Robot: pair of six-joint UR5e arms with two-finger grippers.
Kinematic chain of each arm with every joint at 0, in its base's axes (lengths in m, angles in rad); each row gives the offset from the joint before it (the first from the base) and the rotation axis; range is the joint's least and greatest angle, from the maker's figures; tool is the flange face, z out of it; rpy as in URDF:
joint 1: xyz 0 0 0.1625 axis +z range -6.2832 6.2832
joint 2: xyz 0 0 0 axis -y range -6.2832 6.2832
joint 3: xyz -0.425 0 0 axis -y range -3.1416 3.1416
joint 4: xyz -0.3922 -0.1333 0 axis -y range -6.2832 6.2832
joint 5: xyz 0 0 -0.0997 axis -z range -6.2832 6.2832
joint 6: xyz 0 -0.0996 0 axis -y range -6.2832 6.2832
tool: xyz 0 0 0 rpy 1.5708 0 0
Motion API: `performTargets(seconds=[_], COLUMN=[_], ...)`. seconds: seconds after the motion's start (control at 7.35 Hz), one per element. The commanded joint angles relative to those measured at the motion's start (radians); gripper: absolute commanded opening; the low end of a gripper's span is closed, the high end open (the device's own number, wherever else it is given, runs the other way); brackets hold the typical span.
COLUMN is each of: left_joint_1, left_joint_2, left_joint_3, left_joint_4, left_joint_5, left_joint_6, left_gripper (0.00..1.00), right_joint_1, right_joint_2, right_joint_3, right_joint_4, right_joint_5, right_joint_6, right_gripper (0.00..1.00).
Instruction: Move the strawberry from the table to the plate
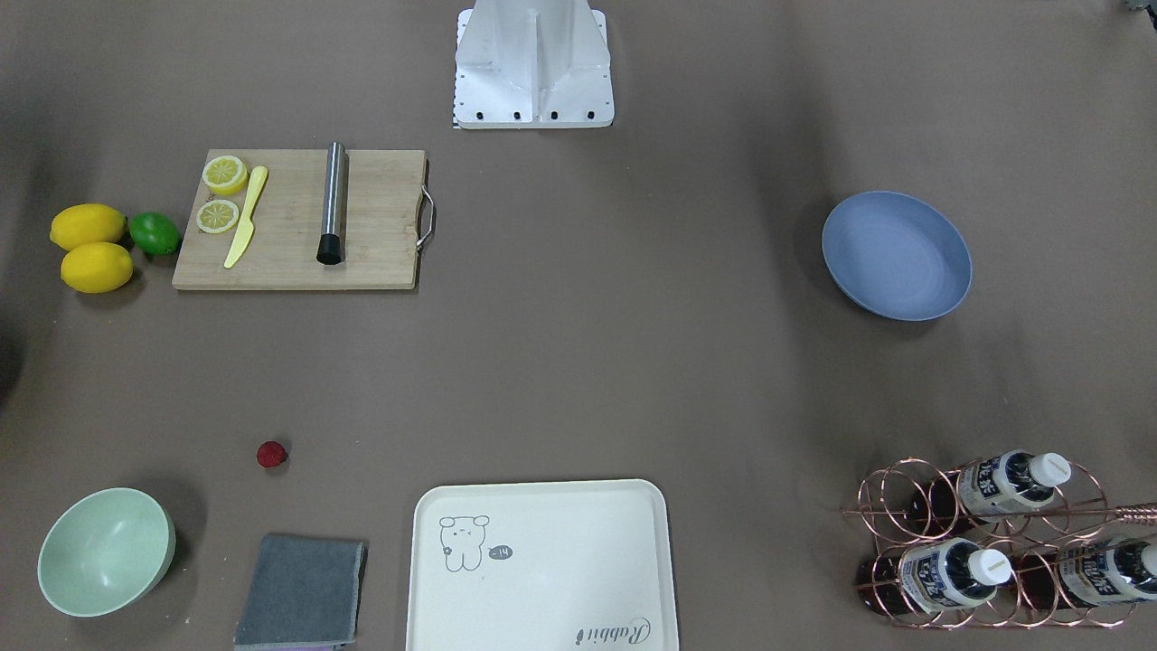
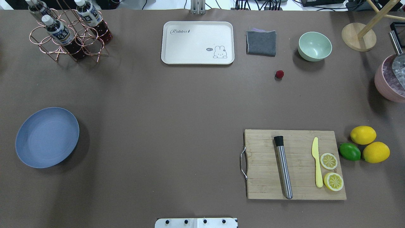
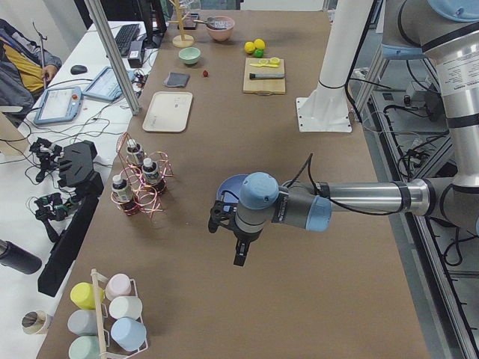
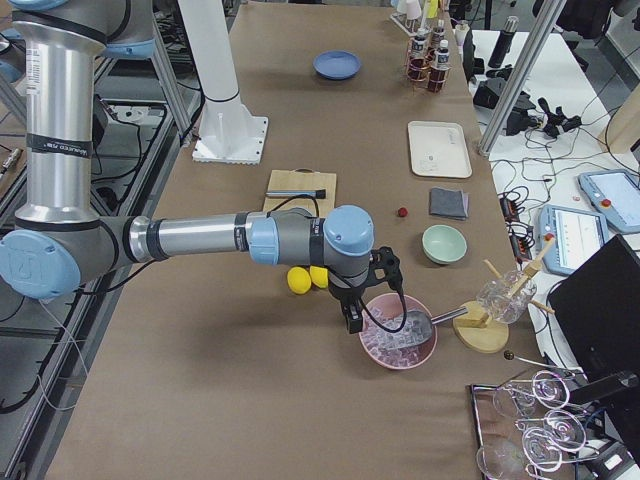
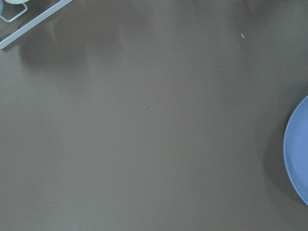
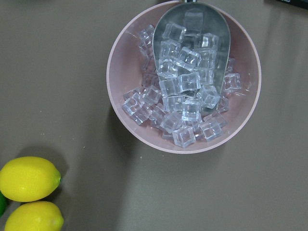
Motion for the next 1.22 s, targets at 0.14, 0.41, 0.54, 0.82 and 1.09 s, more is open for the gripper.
performTargets(seconds=[0.14,0.41,0.54,0.82,1.09], left_joint_1=[0.007,0.152,0.26,0.459,0.59], left_joint_2=[0.027,0.017,0.017,-0.023,-0.138], left_joint_3=[0.0,-0.004,0.009,0.097,0.189], left_joint_4=[-0.058,-0.114,-0.253,-0.484,-0.497], left_joint_5=[-0.008,-0.008,0.002,0.091,0.192], left_joint_6=[-0.008,-0.102,-0.311,-0.591,-0.725], left_gripper=[0.98,0.97,0.97,0.98,0.92], right_joint_1=[-0.002,-0.017,-0.031,-0.045,-0.047], right_joint_2=[-0.019,-0.03,-0.03,-0.027,-0.038], right_joint_3=[-0.002,-0.005,-0.003,0.001,0.001], right_joint_4=[-0.001,0.001,0.001,0.001,0.062], right_joint_5=[0.035,0.051,0.052,0.083,0.092], right_joint_6=[-0.001,-0.001,0.004,0.005,0.011], right_gripper=[1.0,1.0,1.0,1.0,1.0])
